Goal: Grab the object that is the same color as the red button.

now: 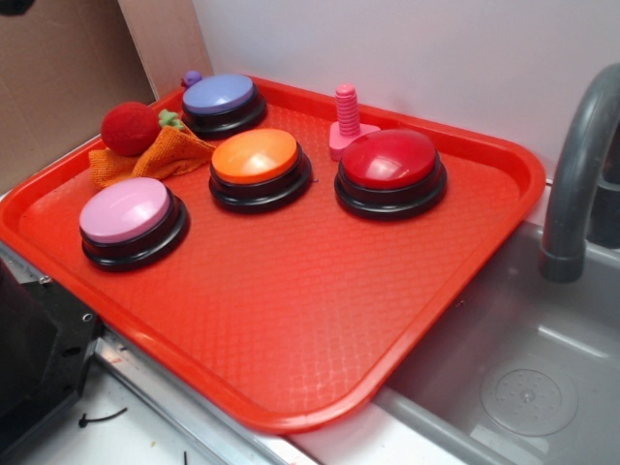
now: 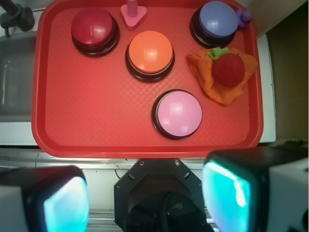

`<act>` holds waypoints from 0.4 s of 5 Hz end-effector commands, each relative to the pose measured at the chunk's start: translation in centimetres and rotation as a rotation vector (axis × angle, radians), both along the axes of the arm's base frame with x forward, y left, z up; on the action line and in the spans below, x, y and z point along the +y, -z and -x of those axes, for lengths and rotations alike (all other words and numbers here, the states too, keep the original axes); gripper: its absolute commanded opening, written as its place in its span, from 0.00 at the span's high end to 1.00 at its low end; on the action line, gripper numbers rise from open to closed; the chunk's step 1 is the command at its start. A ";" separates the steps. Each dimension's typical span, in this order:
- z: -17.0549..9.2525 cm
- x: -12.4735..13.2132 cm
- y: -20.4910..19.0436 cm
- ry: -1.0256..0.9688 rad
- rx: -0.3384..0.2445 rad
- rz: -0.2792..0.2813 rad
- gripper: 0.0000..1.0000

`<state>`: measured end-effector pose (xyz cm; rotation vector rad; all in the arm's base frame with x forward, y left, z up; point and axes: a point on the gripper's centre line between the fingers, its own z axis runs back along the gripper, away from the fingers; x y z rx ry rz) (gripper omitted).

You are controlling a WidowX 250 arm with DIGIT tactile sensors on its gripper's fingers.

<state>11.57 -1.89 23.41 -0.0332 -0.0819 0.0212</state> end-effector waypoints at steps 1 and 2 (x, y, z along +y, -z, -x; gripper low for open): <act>0.0 0.0 0.0 0.000 0.000 0.000 0.00; -0.4 1.4 0.9 0.041 -0.021 -0.030 0.00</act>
